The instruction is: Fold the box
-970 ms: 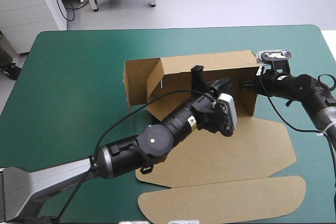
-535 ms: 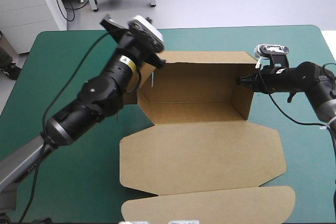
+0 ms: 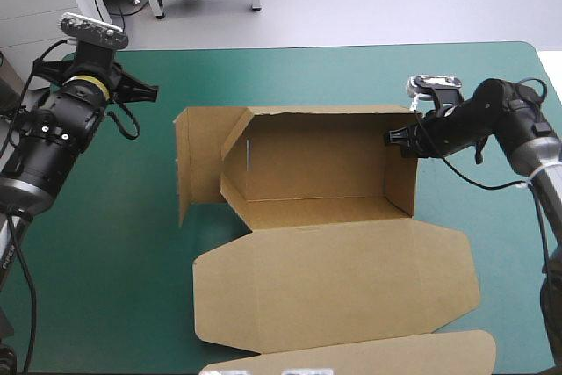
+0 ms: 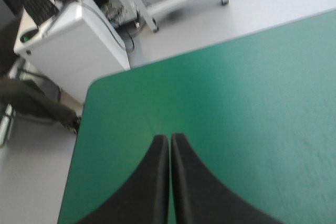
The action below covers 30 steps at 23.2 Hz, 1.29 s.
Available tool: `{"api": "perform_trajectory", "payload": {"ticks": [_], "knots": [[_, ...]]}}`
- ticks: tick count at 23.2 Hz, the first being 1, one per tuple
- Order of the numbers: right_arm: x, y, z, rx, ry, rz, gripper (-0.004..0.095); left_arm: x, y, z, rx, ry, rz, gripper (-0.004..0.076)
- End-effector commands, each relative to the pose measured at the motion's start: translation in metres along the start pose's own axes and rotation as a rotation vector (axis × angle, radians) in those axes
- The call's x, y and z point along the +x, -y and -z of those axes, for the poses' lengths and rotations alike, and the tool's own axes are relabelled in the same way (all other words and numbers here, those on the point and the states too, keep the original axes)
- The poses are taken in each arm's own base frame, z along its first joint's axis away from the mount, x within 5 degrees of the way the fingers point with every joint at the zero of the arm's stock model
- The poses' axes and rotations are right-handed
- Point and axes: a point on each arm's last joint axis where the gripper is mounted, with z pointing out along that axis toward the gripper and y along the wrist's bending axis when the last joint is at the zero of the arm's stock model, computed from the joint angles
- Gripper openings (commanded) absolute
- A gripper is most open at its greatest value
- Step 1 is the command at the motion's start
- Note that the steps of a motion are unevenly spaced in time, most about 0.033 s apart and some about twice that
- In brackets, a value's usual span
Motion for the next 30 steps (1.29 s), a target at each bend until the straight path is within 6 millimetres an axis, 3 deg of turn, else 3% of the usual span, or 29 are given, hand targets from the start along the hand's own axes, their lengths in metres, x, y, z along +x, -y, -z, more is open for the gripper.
{"api": "perform_trajectory", "payload": {"ticks": [1, 5, 11, 16, 18, 21, 27, 30], "knots": [[-0.015, -0.019, 0.006, -0.006, 0.002, 0.014, 0.0002, 0.0, -0.029, 0.016, 0.038, -0.022, 0.09, -0.0001], [-0.034, -0.017, -0.006, 0.009, -0.076, -0.001, 0.0002, 0.022, -0.057, 0.013, 0.078, -0.159, 0.205, -0.0001], [-0.056, -0.004, -0.042, 0.049, -0.071, 0.003, 0.0006, 0.038, -0.068, 0.017, 0.126, -0.284, 0.219, -0.0001], [-0.063, -0.004, -0.04, 0.058, -0.005, -0.028, 0.0208, 0.039, -0.067, 0.017, 0.137, -0.298, 0.224, -0.0001], [-0.069, -0.007, -0.031, 0.053, 0.018, -0.02, 0.0297, 0.04, -0.066, 0.017, 0.142, -0.311, 0.224, -0.0001], [-0.075, -0.011, -0.014, 0.067, 0.017, 0.005, 0.0325, 0.041, -0.066, 0.018, 0.15, -0.314, 0.185, -0.0001], [-0.091, -0.02, 0.052, 0.166, 0.173, 0.035, 0.0325, 0.042, -0.066, 0.018, 0.156, -0.322, 0.173, -0.0001], [-0.089, -0.026, 0.088, 0.204, 0.264, 0.059, 0.0336, 0.041, -0.066, 0.018, 0.155, -0.318, 0.175, -0.0001]]}}
